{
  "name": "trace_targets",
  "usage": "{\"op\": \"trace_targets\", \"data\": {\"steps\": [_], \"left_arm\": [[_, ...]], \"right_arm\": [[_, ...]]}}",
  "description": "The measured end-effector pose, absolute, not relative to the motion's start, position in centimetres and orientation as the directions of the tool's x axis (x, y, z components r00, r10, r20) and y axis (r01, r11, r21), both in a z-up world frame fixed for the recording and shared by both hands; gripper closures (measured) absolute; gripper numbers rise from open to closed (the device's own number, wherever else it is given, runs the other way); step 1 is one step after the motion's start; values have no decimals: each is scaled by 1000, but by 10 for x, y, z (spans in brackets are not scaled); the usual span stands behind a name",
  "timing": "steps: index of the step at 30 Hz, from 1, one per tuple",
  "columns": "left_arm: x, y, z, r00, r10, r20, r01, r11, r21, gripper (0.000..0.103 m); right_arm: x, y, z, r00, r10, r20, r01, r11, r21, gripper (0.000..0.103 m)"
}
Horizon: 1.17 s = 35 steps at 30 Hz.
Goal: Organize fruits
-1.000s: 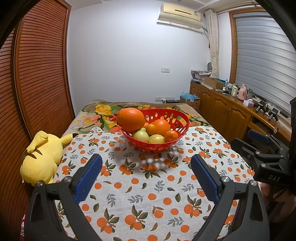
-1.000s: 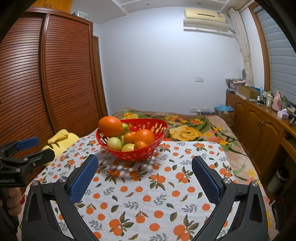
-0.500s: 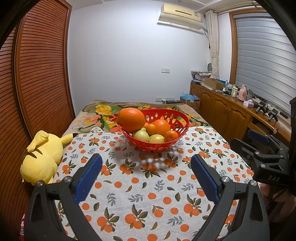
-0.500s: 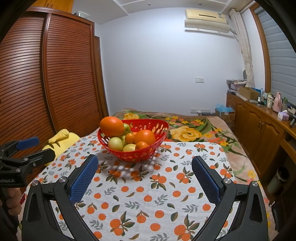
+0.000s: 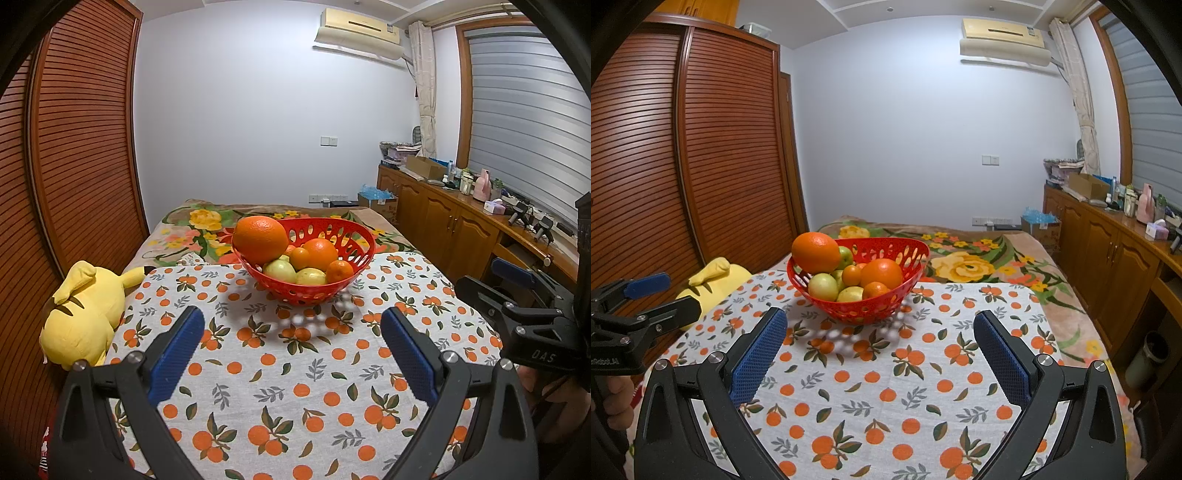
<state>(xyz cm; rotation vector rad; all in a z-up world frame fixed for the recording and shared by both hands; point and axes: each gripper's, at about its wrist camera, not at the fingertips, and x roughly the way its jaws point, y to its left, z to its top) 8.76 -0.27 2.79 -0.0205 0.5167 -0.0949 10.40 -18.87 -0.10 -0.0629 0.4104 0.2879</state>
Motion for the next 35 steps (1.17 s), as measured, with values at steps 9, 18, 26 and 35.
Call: {"op": "trace_targets", "data": {"steps": [9, 18, 26, 35], "left_arm": [[87, -3, 28, 865, -97, -492, 86, 995, -44, 6], [87, -3, 28, 866, -97, -491, 86, 995, -43, 6], [86, -3, 28, 866, -98, -490, 87, 995, -44, 6], [87, -6, 30, 866, -100, -490, 90, 995, -44, 6]], "right_arm": [[104, -189, -1, 877, 264, -402, -289, 957, -3, 0], [103, -189, -1, 878, 263, -400, -289, 957, -5, 0], [103, -189, -1, 877, 264, -401, -290, 957, -3, 0], [103, -189, -2, 877, 264, -401, -290, 957, -3, 0]]}}
